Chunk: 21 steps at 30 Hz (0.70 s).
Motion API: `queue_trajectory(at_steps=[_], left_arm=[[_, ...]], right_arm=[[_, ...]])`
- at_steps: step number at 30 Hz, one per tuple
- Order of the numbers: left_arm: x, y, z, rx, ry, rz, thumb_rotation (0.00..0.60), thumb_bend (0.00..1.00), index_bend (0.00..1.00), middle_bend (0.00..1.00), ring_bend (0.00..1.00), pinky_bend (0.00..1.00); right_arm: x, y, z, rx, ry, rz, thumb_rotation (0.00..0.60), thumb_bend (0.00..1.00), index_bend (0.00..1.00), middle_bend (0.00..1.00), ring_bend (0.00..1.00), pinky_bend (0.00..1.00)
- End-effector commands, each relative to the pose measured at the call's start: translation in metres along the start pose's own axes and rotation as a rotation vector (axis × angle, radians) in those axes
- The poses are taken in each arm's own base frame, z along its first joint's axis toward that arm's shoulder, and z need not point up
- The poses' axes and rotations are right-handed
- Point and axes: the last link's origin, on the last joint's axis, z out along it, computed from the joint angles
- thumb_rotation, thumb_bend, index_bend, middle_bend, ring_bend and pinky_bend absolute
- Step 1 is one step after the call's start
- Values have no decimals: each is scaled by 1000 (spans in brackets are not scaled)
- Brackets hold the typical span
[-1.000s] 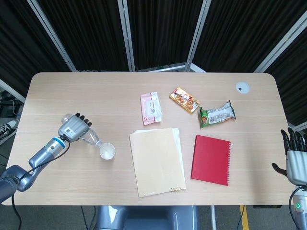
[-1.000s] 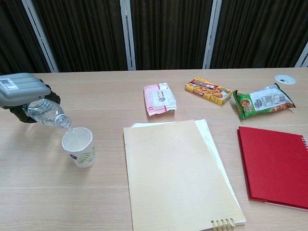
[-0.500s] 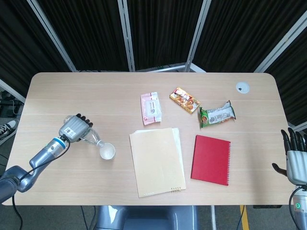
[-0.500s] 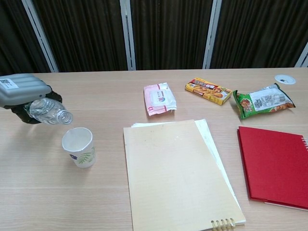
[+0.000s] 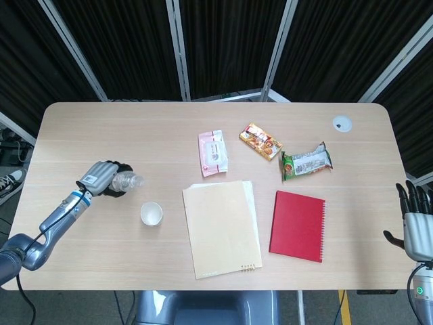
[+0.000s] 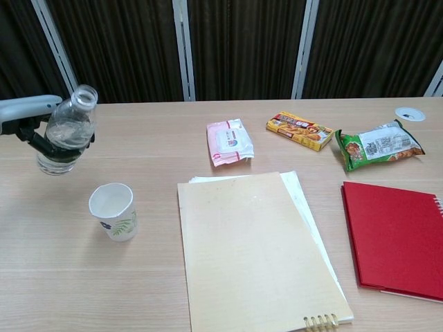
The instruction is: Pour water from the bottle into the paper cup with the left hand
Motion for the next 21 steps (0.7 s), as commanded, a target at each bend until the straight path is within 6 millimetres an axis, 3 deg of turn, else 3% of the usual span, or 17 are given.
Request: queue_trajectory(at_steps=[1, 7, 12, 21], left_arm=[[17, 9, 9, -5, 103, -397, 600, 623, 631, 516, 345, 353], [12, 16, 21, -7, 167, -640, 600, 622, 645, 525, 356, 352], [-17, 18, 33, 40, 221, -870, 600, 622, 641, 525, 358, 352], [-45, 20, 44, 83, 218, -988, 600, 614, 642, 525, 359, 353]], right_arm=[[0, -1, 0, 2, -1, -1, 600, 0, 0, 0, 0, 0], [-3, -2, 0, 8, -10, -6, 600, 0, 0, 0, 0, 0], [-6, -1, 0, 4, -22, -12, 600, 0, 0, 0, 0, 0], [-8, 1, 1, -5, -31, -15, 600, 0, 0, 0, 0, 0]])
